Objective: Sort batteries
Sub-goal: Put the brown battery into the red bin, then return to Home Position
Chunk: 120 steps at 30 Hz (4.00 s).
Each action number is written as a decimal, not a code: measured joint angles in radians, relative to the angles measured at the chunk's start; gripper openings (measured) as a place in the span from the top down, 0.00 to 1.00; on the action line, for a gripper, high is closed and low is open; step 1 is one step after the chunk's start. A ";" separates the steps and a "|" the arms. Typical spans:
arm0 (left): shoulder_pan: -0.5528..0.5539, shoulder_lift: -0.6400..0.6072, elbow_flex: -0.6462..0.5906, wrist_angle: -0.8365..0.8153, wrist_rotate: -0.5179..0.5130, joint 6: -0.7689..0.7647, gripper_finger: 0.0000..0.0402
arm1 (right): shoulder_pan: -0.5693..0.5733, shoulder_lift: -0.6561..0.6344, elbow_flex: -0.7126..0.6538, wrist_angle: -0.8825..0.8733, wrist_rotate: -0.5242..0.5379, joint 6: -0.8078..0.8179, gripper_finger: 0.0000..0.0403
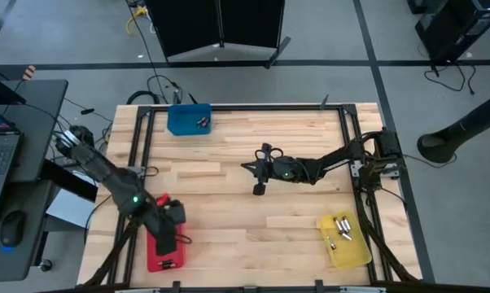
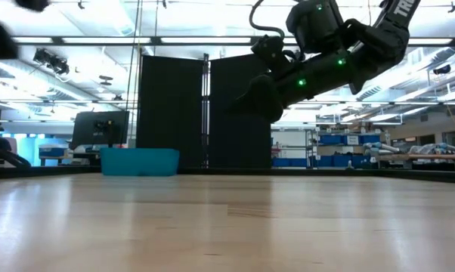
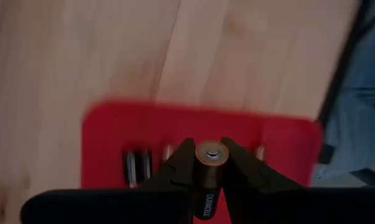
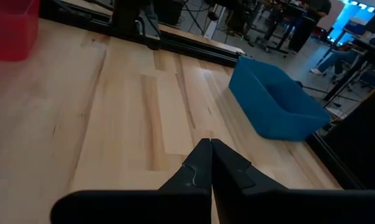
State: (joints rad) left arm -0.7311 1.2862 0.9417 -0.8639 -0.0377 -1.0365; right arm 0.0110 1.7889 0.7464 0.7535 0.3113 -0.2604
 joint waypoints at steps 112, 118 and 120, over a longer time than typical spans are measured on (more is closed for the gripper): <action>0.007 0.160 -0.095 0.053 -0.229 0.035 0.99 | -0.027 -0.001 0.000 0.014 -0.053 0.008 0.97; -0.003 0.160 -0.075 0.038 -0.171 0.045 0.99 | -0.027 -0.001 0.000 0.013 -0.053 0.007 0.97; -0.012 0.150 -0.060 0.033 -0.174 0.056 0.99 | -0.027 -0.001 0.000 0.013 -0.053 0.007 0.97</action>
State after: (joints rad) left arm -0.7427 1.4362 0.8815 -0.8310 -0.2119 -0.9802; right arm -0.0158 1.7878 0.7467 0.7669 0.2585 -0.2531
